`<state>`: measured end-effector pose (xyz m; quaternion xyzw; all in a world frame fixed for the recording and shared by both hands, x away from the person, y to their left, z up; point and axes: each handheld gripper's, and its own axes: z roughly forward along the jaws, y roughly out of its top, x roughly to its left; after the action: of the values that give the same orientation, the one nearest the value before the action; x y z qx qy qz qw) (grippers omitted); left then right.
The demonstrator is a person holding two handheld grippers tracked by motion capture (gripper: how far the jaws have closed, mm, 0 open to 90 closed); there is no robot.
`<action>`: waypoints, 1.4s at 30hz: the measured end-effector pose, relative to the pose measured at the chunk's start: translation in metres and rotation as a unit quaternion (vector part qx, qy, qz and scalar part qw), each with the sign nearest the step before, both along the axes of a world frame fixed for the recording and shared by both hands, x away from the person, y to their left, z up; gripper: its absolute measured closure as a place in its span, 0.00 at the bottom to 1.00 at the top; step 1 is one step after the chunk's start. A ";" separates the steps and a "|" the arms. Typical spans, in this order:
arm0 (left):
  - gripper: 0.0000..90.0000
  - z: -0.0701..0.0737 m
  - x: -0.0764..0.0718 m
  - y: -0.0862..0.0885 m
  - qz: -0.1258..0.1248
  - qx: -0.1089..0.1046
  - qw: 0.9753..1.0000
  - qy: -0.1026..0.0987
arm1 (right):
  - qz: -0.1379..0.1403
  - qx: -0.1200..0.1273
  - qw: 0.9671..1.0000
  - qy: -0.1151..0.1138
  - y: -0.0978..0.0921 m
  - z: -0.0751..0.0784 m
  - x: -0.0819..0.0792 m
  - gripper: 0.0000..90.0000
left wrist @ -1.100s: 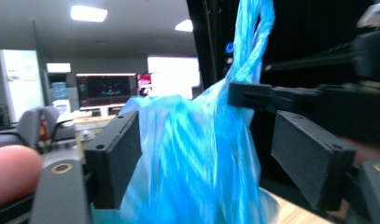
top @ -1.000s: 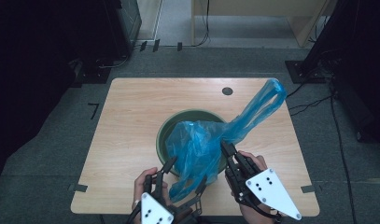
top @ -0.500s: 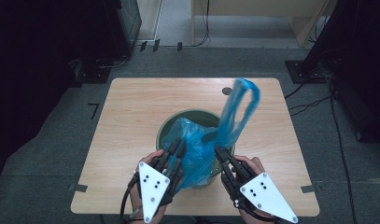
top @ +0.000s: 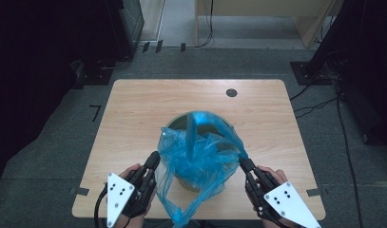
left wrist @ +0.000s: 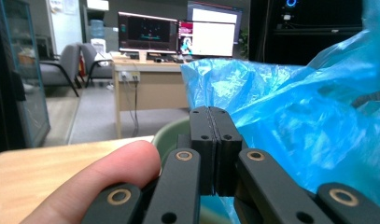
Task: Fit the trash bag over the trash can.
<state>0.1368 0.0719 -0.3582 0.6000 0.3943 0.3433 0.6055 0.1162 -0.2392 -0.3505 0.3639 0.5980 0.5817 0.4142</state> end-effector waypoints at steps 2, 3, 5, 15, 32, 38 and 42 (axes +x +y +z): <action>0.99 -0.006 -0.004 0.005 -0.003 -0.002 1.000 0.004 | -0.002 -0.002 1.000 0.006 -0.004 -0.004 -0.001 1.00; 0.99 -0.008 -0.006 0.008 -0.005 -0.004 1.000 0.005 | -0.005 -0.003 1.000 0.010 -0.007 -0.007 -0.002 1.00; 0.99 -0.013 -0.010 0.013 -0.011 -0.004 1.000 0.009 | -0.008 -0.007 1.000 0.016 -0.009 -0.012 -0.004 1.00; 0.98 -0.033 -0.033 0.031 -0.058 0.007 0.998 0.011 | -0.014 -0.018 0.999 0.034 -0.027 -0.031 -0.022 1.00; 0.68 -0.041 -0.024 0.036 -0.027 -0.032 0.999 -0.033 | -0.047 -0.022 0.998 0.046 -0.029 -0.050 0.015 1.00; 0.41 -0.028 -0.044 0.037 -0.056 -0.036 0.992 -0.108 | -0.043 -0.015 0.998 0.039 -0.022 -0.045 0.014 1.00; 0.30 -0.030 -0.052 0.023 -0.089 0.016 0.987 -0.136 | -0.039 -0.010 0.998 0.038 -0.018 -0.041 0.014 1.00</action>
<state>0.0850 0.0949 -0.3883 0.5901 0.2478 0.3721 0.6723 0.1303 -0.2577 -0.3919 0.4041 0.6046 0.5449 0.4175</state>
